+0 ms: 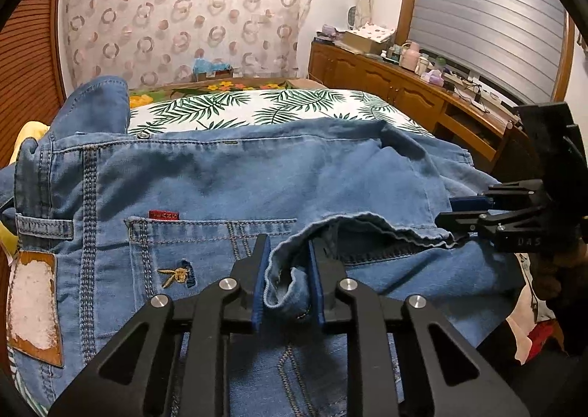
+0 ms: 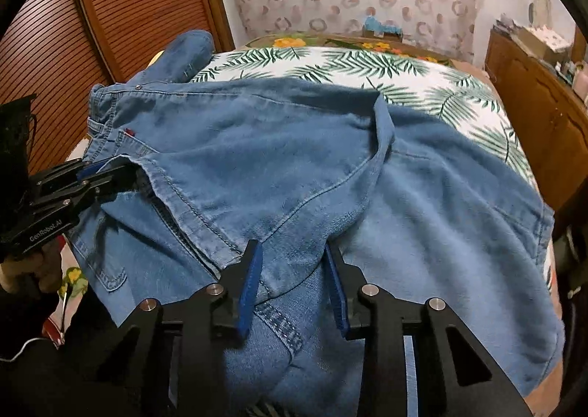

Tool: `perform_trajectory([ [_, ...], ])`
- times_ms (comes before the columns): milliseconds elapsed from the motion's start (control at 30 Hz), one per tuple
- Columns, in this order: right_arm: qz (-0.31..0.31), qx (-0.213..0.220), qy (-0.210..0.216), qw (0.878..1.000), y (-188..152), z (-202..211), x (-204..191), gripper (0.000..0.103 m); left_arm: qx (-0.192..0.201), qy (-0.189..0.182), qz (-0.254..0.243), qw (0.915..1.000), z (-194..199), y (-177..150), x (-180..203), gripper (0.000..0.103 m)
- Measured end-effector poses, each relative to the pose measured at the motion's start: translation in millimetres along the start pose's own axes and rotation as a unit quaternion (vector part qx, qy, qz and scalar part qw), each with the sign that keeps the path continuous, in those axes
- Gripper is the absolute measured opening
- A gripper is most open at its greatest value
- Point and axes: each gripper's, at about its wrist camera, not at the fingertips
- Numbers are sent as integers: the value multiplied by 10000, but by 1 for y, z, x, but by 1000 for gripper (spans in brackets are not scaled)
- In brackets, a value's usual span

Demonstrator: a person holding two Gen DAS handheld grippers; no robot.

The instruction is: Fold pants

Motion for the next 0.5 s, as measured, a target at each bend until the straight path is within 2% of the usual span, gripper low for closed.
perform_trajectory([
  [67,-56,7,51,10000,0,-2,3,27,-7,14,-4,10000,-1,0,0,22],
  [133,-90,56,55,9999,0,0,5,10,6,9,-7,10000,-1,0,0,18],
  [200,-132,139,126,9997,1,4,7,6,78,24,-16,10000,2,1,2,17],
  [333,-130,433,244,9987,4,17,11,3,149,-51,-95,9998,9,5,7,10],
  [367,-122,503,262,9983,5,20,12,3,166,-64,-135,9998,11,6,10,4],
  [500,-71,750,252,9968,13,32,14,3,383,-81,-197,9990,27,11,16,4],
])
Point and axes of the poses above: each gripper's, at about its wrist camera, not at the fingertips, and z roughly against the way its jaws point, x to its right, y to its top, and after that the axes turned 11 degrees about -y, right-handed
